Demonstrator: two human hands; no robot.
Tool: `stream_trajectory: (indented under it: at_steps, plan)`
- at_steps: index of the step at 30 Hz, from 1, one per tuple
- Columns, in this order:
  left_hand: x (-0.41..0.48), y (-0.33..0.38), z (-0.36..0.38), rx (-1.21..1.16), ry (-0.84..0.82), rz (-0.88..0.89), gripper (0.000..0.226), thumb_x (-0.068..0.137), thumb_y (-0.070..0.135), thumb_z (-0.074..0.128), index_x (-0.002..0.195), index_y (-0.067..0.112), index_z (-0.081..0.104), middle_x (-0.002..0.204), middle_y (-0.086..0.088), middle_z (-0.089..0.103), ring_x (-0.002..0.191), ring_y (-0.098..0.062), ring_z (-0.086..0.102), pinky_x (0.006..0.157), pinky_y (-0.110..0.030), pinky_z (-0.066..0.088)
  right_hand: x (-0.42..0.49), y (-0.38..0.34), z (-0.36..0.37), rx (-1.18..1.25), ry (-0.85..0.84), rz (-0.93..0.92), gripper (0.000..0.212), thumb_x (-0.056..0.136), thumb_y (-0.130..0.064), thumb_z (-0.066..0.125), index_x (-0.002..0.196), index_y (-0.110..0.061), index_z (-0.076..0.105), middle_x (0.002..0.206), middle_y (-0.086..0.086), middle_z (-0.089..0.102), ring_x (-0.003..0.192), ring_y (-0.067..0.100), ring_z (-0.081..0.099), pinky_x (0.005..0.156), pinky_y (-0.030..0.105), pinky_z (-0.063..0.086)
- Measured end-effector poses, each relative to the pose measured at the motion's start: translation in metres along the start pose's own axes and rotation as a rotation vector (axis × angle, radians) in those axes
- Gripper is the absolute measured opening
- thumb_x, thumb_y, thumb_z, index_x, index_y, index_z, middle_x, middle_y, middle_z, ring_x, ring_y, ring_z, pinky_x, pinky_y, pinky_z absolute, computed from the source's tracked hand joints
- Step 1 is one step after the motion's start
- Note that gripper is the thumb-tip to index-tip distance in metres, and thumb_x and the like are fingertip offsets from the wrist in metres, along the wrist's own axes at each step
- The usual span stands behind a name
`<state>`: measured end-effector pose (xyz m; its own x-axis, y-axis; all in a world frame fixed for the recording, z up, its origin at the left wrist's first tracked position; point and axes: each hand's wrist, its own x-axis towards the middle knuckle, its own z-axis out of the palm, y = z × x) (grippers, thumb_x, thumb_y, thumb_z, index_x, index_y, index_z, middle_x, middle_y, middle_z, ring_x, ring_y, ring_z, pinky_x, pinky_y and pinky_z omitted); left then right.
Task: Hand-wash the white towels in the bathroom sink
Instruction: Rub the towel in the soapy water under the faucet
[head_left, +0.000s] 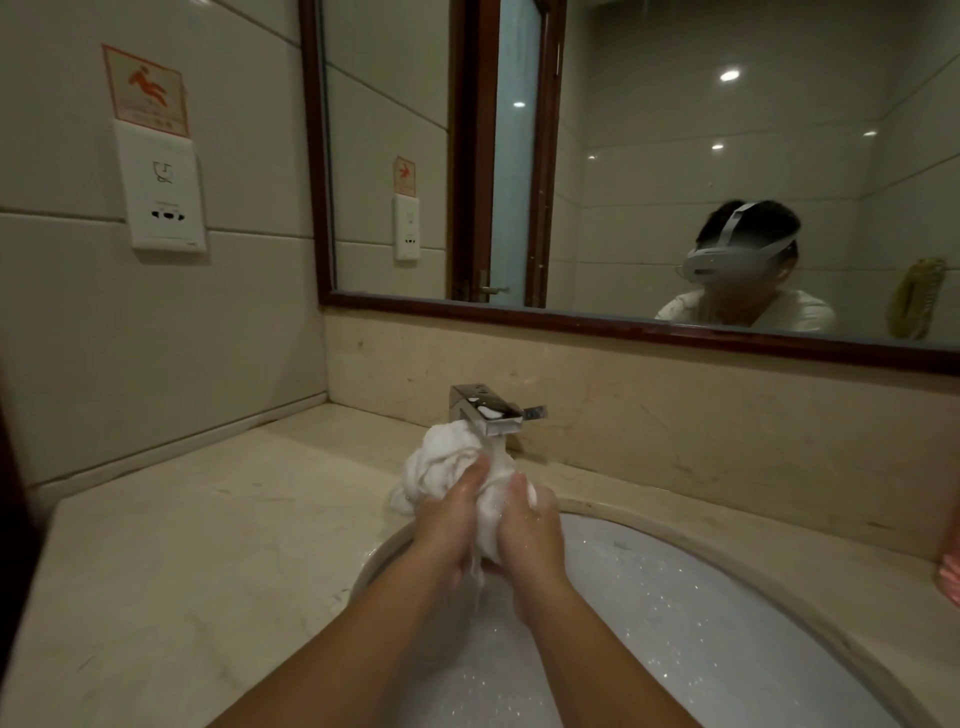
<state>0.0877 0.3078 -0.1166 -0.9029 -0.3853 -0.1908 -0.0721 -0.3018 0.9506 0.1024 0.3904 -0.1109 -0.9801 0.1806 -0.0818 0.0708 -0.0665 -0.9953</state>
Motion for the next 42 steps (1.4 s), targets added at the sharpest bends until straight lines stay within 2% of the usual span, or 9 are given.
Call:
stream_trajectory:
  at_steps: [2,5,8,12,19,26,35,40,42]
  plan:
    - [0.000,0.001,-0.001,0.011,-0.012,-0.001,0.065,0.076,0.065,0.080,0.114,0.013,0.072,0.095,-0.012,0.080,0.088,-0.033,0.078,0.086,-0.056,0.063,-0.002,-0.001,0.002,-0.009,-0.009,-0.017,0.045,0.107,-0.056,0.044,0.138,-0.027,0.058,0.123,0.007,0.070,0.110,0.032,0.069,0.096,0.052,0.060]
    - [-0.001,0.001,-0.002,0.008,-0.028,-0.008,0.088,0.053,0.076,0.078,0.115,0.015,0.071,0.096,-0.012,0.080,0.088,-0.033,0.078,0.084,-0.056,0.063,-0.004,0.001,0.005,-0.006,-0.026,-0.027,0.051,0.098,-0.065,0.044,0.133,-0.031,0.060,0.118,0.004,0.072,0.106,0.030,0.071,0.093,0.053,0.062]
    - [-0.004,0.002,-0.002,0.020,-0.034,-0.001,0.079,0.063,0.073,0.078,0.114,0.012,0.073,0.093,-0.012,0.081,0.086,-0.034,0.078,0.085,-0.058,0.063,0.001,0.006,0.008,-0.023,-0.028,-0.039,0.057,0.089,-0.070,0.042,0.128,-0.035,0.062,0.112,0.001,0.074,0.101,0.028,0.073,0.089,0.053,0.063]
    - [-0.003,0.001,-0.002,0.018,-0.032,0.007,0.098,0.040,0.081,0.073,0.112,0.013,0.073,0.092,-0.012,0.081,0.084,-0.034,0.079,0.081,-0.059,0.063,0.004,0.009,0.009,-0.011,-0.022,-0.035,0.052,0.092,-0.070,0.044,0.126,-0.036,0.064,0.107,-0.002,0.076,0.096,0.025,0.075,0.085,0.051,0.065]
    - [-0.005,0.001,-0.002,0.003,-0.034,0.012,0.092,0.049,0.079,0.074,0.114,0.014,0.072,0.092,-0.011,0.081,0.085,-0.034,0.079,0.080,-0.059,0.063,0.000,0.004,0.007,-0.021,-0.015,-0.025,0.045,0.100,-0.062,0.045,0.124,-0.031,0.067,0.107,0.002,0.076,0.094,0.026,0.075,0.074,0.048,0.068]
    - [-0.003,-0.001,-0.002,0.008,-0.037,0.014,0.097,0.042,0.085,0.071,0.112,0.017,0.074,0.093,-0.011,0.081,0.087,-0.034,0.078,0.081,-0.059,0.063,-0.002,0.000,0.003,-0.029,-0.028,-0.022,0.038,0.105,-0.058,0.045,0.128,-0.032,0.060,0.113,0.003,0.073,0.098,0.027,0.072,0.076,0.050,0.067]
    - [0.000,0.004,-0.005,-0.168,-0.063,-0.103,0.116,0.045,0.100,0.061,0.119,0.012,0.069,0.107,-0.016,0.078,0.097,-0.039,0.076,0.095,-0.057,0.059,0.004,-0.005,-0.004,0.157,-0.088,0.041,0.061,0.092,-0.069,0.058,0.124,-0.018,0.068,0.112,0.004,0.076,0.101,0.025,0.073,0.095,0.047,0.060]
    - [-0.009,0.009,-0.005,0.227,0.139,0.172,0.083,0.083,0.081,0.057,0.117,0.007,0.066,0.102,-0.009,0.075,0.092,-0.027,0.074,0.086,-0.041,0.061,0.002,-0.008,-0.011,0.188,-0.120,-0.034,0.084,0.091,-0.066,0.069,0.161,-0.034,0.036,0.154,0.004,0.052,0.134,0.027,0.056,0.104,0.041,0.049]
    - [-0.015,0.008,-0.006,0.347,0.088,0.330,0.069,0.093,0.075,0.049,0.114,0.014,0.072,0.096,-0.003,0.078,0.086,-0.017,0.074,0.073,-0.030,0.058,0.000,-0.011,-0.015,0.201,-0.174,-0.082,0.084,0.084,-0.071,0.070,0.156,-0.034,0.048,0.151,-0.001,0.060,0.131,0.023,0.062,0.110,0.044,0.051]
